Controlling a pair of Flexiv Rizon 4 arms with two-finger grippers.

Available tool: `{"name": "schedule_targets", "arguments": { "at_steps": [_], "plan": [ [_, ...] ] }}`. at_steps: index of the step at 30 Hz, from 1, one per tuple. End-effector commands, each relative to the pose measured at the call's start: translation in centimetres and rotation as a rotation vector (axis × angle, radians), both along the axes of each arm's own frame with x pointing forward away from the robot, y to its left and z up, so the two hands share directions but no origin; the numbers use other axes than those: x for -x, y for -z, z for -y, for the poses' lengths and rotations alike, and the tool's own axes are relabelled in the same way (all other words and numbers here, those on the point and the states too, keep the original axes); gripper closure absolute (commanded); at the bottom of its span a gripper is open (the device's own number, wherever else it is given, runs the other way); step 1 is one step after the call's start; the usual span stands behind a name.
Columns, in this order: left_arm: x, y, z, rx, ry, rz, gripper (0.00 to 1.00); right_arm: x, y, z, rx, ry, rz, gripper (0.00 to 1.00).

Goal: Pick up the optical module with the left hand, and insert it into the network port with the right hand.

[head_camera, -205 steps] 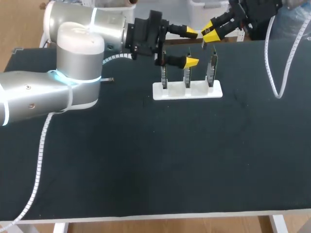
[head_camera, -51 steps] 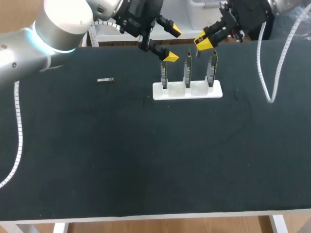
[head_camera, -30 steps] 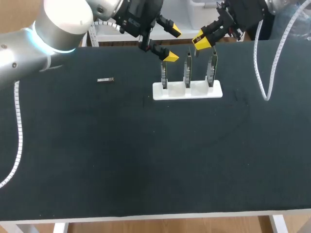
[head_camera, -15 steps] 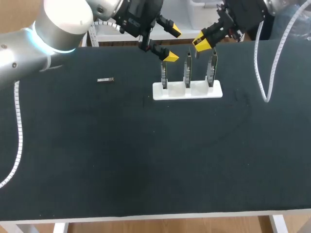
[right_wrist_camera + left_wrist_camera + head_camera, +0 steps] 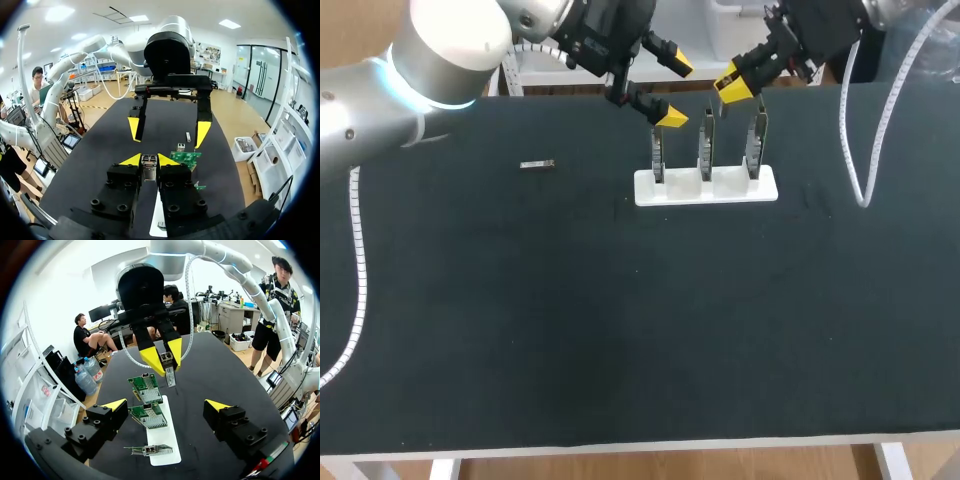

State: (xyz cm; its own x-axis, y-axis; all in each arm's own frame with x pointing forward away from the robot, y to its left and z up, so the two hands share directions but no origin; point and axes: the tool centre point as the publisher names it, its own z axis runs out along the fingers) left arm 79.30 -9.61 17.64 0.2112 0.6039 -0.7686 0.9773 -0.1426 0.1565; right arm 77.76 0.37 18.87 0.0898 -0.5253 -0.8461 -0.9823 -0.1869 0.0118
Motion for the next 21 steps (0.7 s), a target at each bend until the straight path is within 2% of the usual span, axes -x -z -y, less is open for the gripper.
{"name": "schedule_targets", "arguments": {
  "at_steps": [1, 21],
  "plan": [
    [0.0, -0.01, 0.02, -0.002, 0.001, 0.001, 0.0, -0.44, 0.26, -0.22, 0.005, 0.002, -0.003, 1.0],
    [0.0, -0.01, 0.02, -0.002, 0.001, 0.001, 0.0, -1.25, 0.73, -0.31, 0.01, 0.018, -0.008, 1.0]
  ]
}}
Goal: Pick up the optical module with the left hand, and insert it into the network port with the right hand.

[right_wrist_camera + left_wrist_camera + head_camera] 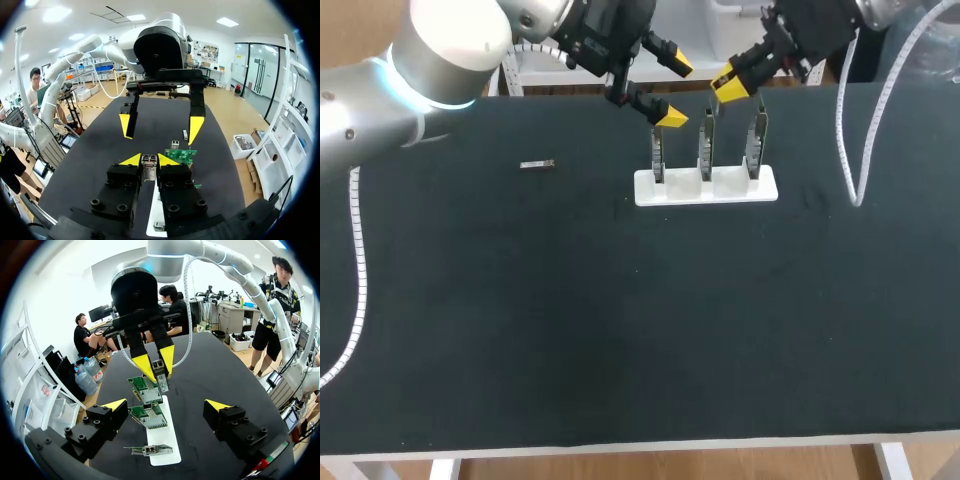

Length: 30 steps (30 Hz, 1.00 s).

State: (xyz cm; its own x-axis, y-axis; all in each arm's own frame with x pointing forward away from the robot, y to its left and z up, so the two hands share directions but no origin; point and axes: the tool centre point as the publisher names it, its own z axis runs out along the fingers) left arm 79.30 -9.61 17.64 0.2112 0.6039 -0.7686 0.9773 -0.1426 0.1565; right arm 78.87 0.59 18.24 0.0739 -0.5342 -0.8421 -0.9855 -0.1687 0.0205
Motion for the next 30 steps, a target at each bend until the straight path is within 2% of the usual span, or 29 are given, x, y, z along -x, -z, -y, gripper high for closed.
{"name": "schedule_targets", "arguments": {
  "at_steps": [1, 14, 19, 30],
  "plan": [
    [0.0, -0.01, 0.02, -0.002, 0.001, 0.001, 0.0, -0.16, 0.2, -0.14, 0.002, 0.0, -0.002, 1.0],
    [0.0, -0.01, 0.02, -0.002, 0.001, 0.001, 0.0, -0.5, 0.61, -0.2, 0.008, 0.003, -0.017, 1.0],
    [0.0, -0.01, 0.02, -0.002, 0.001, 0.001, 0.0, -0.45, -0.37, -0.36, -0.014, -0.006, 0.0, 1.0],
    [0.0, -0.01, 0.02, -0.002, 0.001, 0.001, 0.0, -0.45, -0.37, -0.36, -0.014, -0.006, 0.0, 1.0]
  ]
}}
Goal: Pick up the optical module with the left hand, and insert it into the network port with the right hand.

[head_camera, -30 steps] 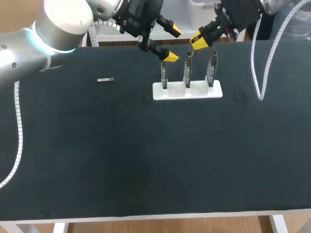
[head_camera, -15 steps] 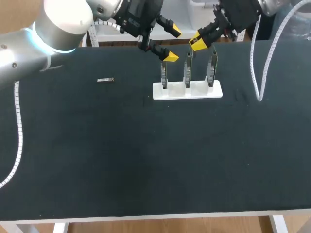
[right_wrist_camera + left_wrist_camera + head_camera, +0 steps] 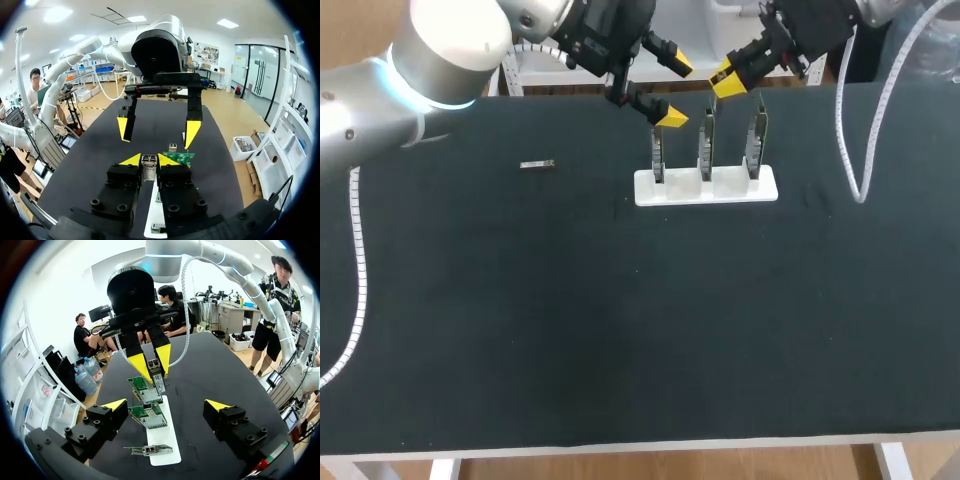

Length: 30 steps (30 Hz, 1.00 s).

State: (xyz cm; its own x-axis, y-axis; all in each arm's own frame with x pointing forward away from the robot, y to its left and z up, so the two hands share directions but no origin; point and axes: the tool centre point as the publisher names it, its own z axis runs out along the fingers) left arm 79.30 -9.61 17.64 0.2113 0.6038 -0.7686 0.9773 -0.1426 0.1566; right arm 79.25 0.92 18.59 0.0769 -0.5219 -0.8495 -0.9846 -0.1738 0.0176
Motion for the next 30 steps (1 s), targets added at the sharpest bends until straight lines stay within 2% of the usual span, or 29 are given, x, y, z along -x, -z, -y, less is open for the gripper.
{"name": "schedule_targets", "arguments": {
  "at_steps": [1, 30],
  "plan": [
    [0.0, 0.0, 0.0, -0.002, 0.001, 0.001, 0.0, -0.2, 0.1, -0.1, 0.0, -0.001, 0.0, 1.0],
    [0.0, 0.0, 0.0, -0.002, 0.001, 0.001, 0.0, -1.5, 1.1, -0.3, 0.015, 0.009, -0.014, 1.0]
  ]
}}
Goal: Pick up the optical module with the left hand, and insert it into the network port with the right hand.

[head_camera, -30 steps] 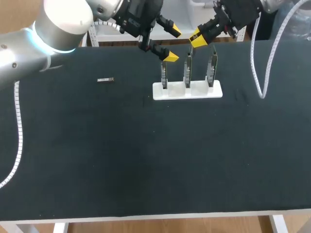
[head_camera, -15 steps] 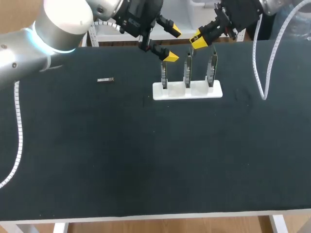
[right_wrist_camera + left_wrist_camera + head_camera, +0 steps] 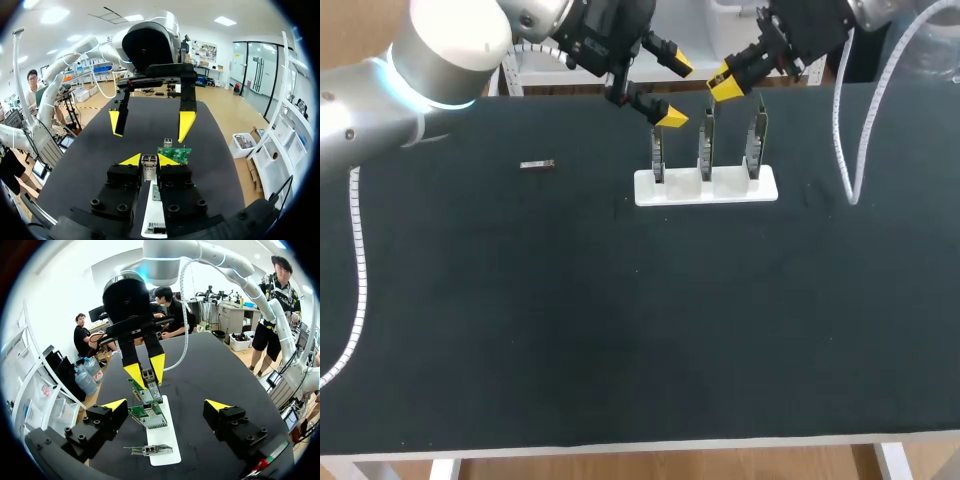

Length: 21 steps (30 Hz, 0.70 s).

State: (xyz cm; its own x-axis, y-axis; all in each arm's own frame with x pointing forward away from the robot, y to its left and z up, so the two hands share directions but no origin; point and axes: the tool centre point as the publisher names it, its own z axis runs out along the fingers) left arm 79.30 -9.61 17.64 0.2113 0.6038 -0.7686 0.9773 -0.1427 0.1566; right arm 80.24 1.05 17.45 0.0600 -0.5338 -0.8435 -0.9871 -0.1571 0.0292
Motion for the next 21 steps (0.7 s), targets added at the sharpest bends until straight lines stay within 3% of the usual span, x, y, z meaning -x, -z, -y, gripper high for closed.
{"name": "schedule_targets", "arguments": {
  "at_steps": [1, 21],
  "plan": [
    [0.0, -0.02, 0.02, -0.002, 0.001, 0.001, 0.0, -0.54, 0.11, -0.23, 0.004, -0.009, -0.006, 1.0],
    [0.0, -0.02, 0.02, -0.002, 0.001, 0.001, 0.0, -0.91, 0.51, -0.04, 0.002, -0.002, -0.017, 1.0]
  ]
}}
